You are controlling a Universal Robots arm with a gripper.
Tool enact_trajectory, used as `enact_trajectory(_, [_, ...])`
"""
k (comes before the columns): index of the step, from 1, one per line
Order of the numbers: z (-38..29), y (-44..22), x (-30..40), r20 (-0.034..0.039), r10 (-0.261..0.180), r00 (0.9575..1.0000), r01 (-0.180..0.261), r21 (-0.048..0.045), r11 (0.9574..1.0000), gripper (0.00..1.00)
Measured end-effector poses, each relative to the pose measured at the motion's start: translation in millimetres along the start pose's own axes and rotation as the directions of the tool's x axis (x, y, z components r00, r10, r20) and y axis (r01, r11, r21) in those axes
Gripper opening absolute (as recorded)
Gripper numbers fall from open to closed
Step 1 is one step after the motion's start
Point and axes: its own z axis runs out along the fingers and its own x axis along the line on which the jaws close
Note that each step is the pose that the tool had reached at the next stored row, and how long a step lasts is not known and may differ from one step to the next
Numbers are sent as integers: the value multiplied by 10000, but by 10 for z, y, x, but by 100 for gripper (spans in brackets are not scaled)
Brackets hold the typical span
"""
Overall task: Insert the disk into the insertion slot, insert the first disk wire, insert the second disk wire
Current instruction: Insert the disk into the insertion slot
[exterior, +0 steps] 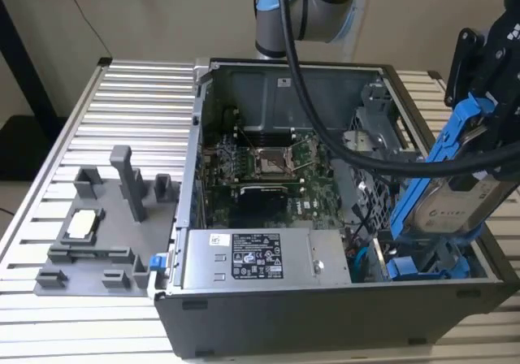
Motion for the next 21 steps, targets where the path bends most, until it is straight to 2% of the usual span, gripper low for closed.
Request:
enact_trajectory(6, [94, -8, -1, -2, -33, 10000, 33, 50, 10000, 33])
enact_trajectory(12, [170, -9, -1, -10, -200, 9998, 200, 257, 9995, 33])
enact_trajectory(21, [196, -3, -2, -10, -198, 9998, 199, 265, 9995, 33])
